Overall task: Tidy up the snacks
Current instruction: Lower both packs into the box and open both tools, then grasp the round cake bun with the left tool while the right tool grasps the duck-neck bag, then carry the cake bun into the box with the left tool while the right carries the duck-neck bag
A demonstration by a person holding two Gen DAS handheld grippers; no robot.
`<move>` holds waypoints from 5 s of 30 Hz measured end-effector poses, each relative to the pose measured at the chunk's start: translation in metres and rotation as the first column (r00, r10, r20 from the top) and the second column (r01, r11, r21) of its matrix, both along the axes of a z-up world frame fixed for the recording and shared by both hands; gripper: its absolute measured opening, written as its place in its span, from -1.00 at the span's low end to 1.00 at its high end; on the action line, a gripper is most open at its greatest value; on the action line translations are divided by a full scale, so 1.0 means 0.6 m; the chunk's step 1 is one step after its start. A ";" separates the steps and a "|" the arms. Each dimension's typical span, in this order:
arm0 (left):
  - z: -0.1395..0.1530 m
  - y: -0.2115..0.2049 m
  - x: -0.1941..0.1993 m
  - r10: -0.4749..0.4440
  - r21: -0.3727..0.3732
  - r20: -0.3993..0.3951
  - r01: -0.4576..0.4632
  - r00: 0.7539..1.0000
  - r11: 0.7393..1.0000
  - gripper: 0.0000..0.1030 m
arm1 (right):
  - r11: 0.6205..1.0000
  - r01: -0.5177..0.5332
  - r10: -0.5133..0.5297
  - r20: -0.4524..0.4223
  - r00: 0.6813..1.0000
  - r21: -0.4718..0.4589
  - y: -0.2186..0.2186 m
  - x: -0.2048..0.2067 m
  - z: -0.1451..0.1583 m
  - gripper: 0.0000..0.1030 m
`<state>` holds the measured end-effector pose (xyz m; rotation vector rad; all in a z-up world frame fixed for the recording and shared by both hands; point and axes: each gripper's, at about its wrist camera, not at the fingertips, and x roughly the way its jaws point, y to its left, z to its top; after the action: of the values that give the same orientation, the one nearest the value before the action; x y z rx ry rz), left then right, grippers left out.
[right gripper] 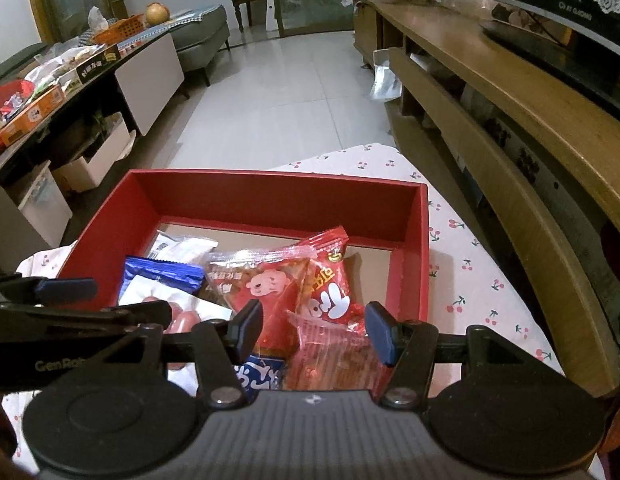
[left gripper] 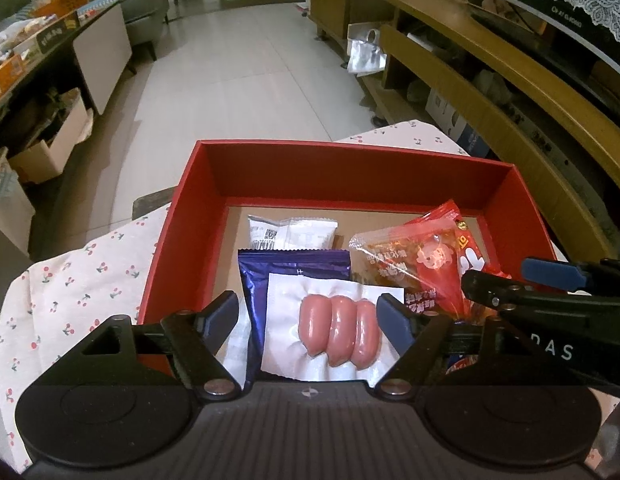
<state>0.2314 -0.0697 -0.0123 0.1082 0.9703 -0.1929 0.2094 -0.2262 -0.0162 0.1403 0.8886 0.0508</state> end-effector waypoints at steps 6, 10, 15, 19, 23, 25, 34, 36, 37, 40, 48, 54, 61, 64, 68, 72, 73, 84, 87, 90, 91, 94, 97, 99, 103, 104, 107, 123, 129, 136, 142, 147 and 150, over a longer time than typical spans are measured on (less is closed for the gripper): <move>0.010 0.005 -0.012 -0.001 -0.006 0.011 0.001 1.000 1.000 0.60 | 1.000 0.001 -0.001 0.017 1.000 0.006 0.001 -0.012 0.008 0.15; 0.019 0.012 -0.025 0.002 -0.015 0.019 -0.002 1.000 1.000 0.61 | 1.000 -0.001 0.001 0.031 1.000 0.013 0.004 -0.024 0.017 0.15; 0.029 0.023 -0.045 0.003 -0.019 0.028 -0.002 1.000 1.000 0.64 | 1.000 -0.008 0.007 0.040 0.999 0.027 0.012 -0.046 0.028 0.15; 0.030 0.041 -0.068 0.008 -0.016 0.024 -0.008 1.000 1.000 0.65 | 0.999 -0.027 0.025 0.044 0.999 0.034 0.021 -0.075 0.037 0.15; 0.028 0.068 -0.091 0.021 -0.023 0.006 -0.021 1.000 1.000 0.65 | 0.998 -0.050 0.049 0.033 0.998 0.041 0.031 -0.107 0.040 0.15; 0.024 0.079 -0.102 0.025 -0.029 -0.010 -0.025 1.000 0.999 0.66 | 0.997 -0.070 0.069 0.020 0.997 0.042 0.038 -0.120 0.039 0.15; -0.024 0.083 -0.134 0.001 -0.089 -0.148 -0.015 0.989 0.996 0.65 | 0.997 -0.071 0.073 -0.043 0.996 0.043 0.031 -0.146 0.019 0.16; -0.028 0.073 -0.139 -0.001 -0.082 -0.150 -0.012 0.989 0.997 0.65 | 0.996 -0.065 0.068 -0.055 0.996 0.057 0.025 -0.144 0.016 0.16; -0.028 0.072 -0.140 0.006 -0.084 -0.150 -0.019 0.989 0.996 0.64 | 0.996 -0.066 0.070 -0.058 0.996 0.063 0.024 -0.144 0.016 0.16; -0.017 0.082 -0.139 0.027 -0.107 -0.140 -0.042 0.990 0.993 0.64 | 0.994 -0.077 0.081 -0.059 0.995 0.074 0.024 -0.146 0.017 0.16; -0.025 0.114 -0.129 0.112 -0.070 -0.119 -0.121 0.987 0.990 0.69 | 0.984 -0.131 0.145 -0.115 0.983 0.125 0.051 -0.146 0.002 0.16; 0.002 0.146 -0.121 0.160 -0.095 -0.080 -0.167 0.984 0.981 0.72 | 0.983 -0.135 0.153 -0.149 0.977 0.122 0.062 -0.142 -0.012 0.16; -0.064 0.148 -0.089 0.204 -0.052 -0.201 -0.218 0.958 0.974 0.71 | 0.980 -0.153 0.173 -0.169 0.970 0.125 0.078 -0.136 -0.021 0.16; -0.085 0.149 -0.084 0.231 -0.027 -0.229 -0.244 0.946 0.969 0.55 | 0.979 -0.145 0.172 -0.196 0.965 0.141 0.078 -0.132 -0.031 0.16; -0.077 0.147 -0.092 0.207 -0.025 -0.221 -0.218 0.953 0.976 0.29 | 0.980 -0.136 0.165 -0.213 0.963 0.142 0.080 -0.126 -0.041 0.16; -0.076 0.147 -0.103 0.187 -0.033 -0.225 -0.199 0.956 0.979 0.28 | 0.982 -0.134 0.163 -0.231 0.959 0.136 0.096 -0.116 -0.056 0.16; -0.073 0.150 -0.106 0.182 -0.038 -0.228 -0.195 0.957 0.980 0.28 | 0.983 -0.139 0.164 -0.226 0.960 0.123 0.102 -0.114 -0.057 0.16; -0.077 0.152 -0.106 0.142 -0.059 -0.244 -0.161 0.959 0.985 0.34 | 0.983 -0.140 0.164 -0.226 0.960 0.118 0.095 -0.096 -0.062 0.29; -0.078 0.150 -0.106 0.136 -0.053 -0.242 -0.153 0.961 0.987 0.35 | 0.981 -0.167 0.186 -0.224 0.957 0.101 0.111 -0.096 -0.063 0.32; -0.077 0.150 -0.108 0.133 -0.057 -0.243 -0.151 0.961 0.987 0.35 | 0.975 -0.212 0.221 -0.222 0.950 0.063 0.123 -0.102 -0.058 0.32; -0.077 0.153 -0.108 0.132 -0.061 -0.246 -0.151 0.960 0.987 0.35 | 0.974 -0.219 0.226 -0.219 0.949 0.055 0.123 -0.105 -0.053 0.32; -0.077 0.154 -0.108 0.129 -0.062 -0.247 -0.149 0.960 0.987 0.37 | 0.973 -0.218 0.230 -0.192 0.954 0.080 0.114 -0.109 -0.040 0.32; -0.077 0.151 -0.108 0.125 -0.057 -0.246 -0.143 0.961 0.988 0.39 | 0.963 -0.253 0.264 -0.160 0.951 0.088 0.121 -0.105 -0.032 0.32; -0.078 0.148 -0.109 0.120 -0.050 -0.243 -0.136 0.963 0.989 0.42 | 0.956 -0.283 0.292 -0.175 0.940 0.078 0.133 -0.095 -0.042 0.32; -0.080 0.146 -0.110 0.110 -0.047 -0.246 -0.126 0.963 0.991 0.45 | 0.946 -0.321 0.324 -0.244 0.914 0.052 0.144 -0.086 -0.076 0.30; -0.079 0.146 -0.110 0.108 -0.050 -0.246 -0.124 0.963 0.991 0.46 | 0.943 -0.329 0.331 -0.237 0.914 0.049 0.142 -0.090 -0.076 0.30; -0.080 0.147 -0.110 0.102 -0.051 -0.249 -0.118 0.963 0.992 0.47 | 0.946 -0.314 0.323 -0.247 0.913 0.077 0.129 -0.102 -0.076 0.16; -0.075 0.138 -0.119 0.100 -0.032 -0.219 -0.109 0.971 0.993 0.29 | 0.959 -0.275 0.283 -0.162 0.945 0.072 0.104 -0.133 -0.032 0.12; -0.081 0.128 -0.106 0.107 -0.009 -0.207 -0.111 0.973 0.994 0.40 | 0.959 -0.282 0.282 -0.199 0.939 0.026 0.122 -0.126 -0.053 0.12; -0.073 0.123 -0.122 0.094 0.004 -0.201 -0.095 0.975 0.995 0.26 | 0.954 -0.296 0.283 -0.183 0.941 -0.045 0.137 -0.139 -0.056 0.12; -0.047 0.118 -0.141 0.070 -0.020 -0.165 -0.074 0.984 0.997 0.25 | 0.960 -0.273 0.266 -0.105 0.958 -0.065 0.132 -0.151 -0.020 0.11; -0.027 0.108 -0.146 0.048 -0.041 -0.132 -0.054 0.990 0.998 0.25 | 0.962 -0.264 0.260 -0.056 0.964 -0.064 0.134 -0.153 0.002 0.11; -0.019 0.106 -0.144 0.041 -0.049 -0.117 -0.047 0.992 0.998 0.25 | 0.965 -0.253 0.251 -0.032 0.967 -0.068 0.131 -0.152 0.014 0.11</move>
<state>0.1450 -0.0063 -0.0236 0.0287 1.0819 -0.1849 0.1181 -0.1474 -0.0076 -0.0402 0.9261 0.2550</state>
